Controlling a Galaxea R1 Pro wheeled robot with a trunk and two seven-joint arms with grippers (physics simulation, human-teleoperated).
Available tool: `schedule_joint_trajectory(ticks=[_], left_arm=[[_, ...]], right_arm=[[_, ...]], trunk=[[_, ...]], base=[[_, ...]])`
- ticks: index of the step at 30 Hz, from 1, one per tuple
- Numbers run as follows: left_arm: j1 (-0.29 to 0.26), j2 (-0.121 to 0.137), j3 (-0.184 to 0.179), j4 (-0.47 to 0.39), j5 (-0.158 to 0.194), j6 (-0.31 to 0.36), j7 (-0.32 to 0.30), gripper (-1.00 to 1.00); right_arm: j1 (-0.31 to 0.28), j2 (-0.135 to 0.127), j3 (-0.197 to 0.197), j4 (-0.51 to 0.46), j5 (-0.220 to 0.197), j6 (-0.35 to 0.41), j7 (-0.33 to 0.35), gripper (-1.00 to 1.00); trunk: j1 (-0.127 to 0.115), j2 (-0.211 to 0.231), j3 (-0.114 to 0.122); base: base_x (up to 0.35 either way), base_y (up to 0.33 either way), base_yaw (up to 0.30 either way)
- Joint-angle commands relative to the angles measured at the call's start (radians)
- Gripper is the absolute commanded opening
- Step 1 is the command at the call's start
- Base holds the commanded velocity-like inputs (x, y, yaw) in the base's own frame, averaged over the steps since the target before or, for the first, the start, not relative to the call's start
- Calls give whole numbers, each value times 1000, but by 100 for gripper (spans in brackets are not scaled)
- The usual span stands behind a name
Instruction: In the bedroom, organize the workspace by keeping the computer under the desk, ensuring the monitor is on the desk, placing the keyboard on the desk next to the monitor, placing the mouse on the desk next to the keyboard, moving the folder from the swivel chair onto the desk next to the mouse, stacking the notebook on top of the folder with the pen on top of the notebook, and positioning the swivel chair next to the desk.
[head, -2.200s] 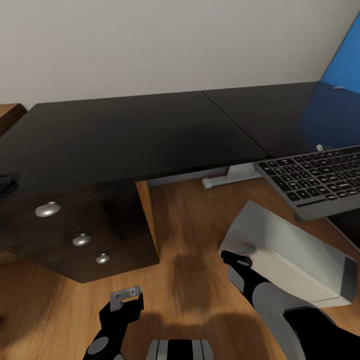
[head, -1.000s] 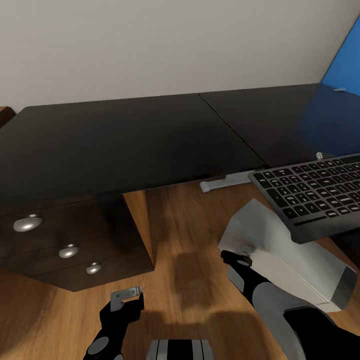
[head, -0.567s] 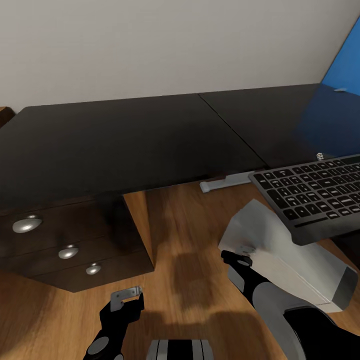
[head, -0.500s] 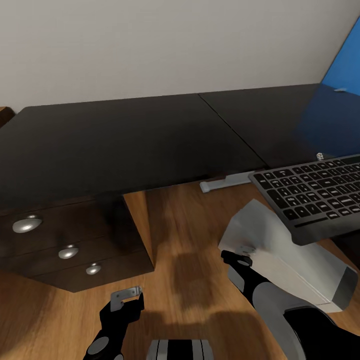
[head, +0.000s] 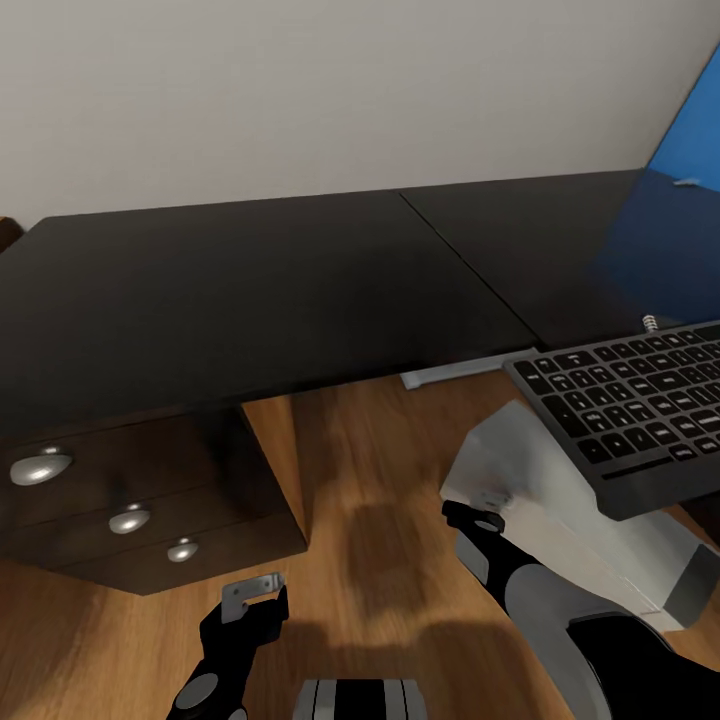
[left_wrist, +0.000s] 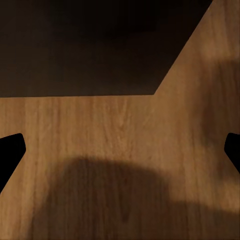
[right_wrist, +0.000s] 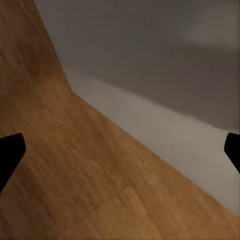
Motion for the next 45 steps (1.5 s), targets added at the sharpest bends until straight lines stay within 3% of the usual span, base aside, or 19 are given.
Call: schedule_joint_trajectory(ticks=[1,22,45], left_arm=[[0,0,-1,-2,10,2,8,100],[0,0,-1,-2,10,1,8,100],[0,0,-1,-2,10,1,8,100]], right_arm=[[-1,0,8,1,-11,-4,-4,100],[-1,0,8,1,-11,-4,-4,100],[-1,1,8,1,-11,-4,-4,100]], trunk=[[0,0,-1],[0,0,-1],[0,0,-1]], base=[[9,0,0],[-5,4,0],[-258,178,0]])
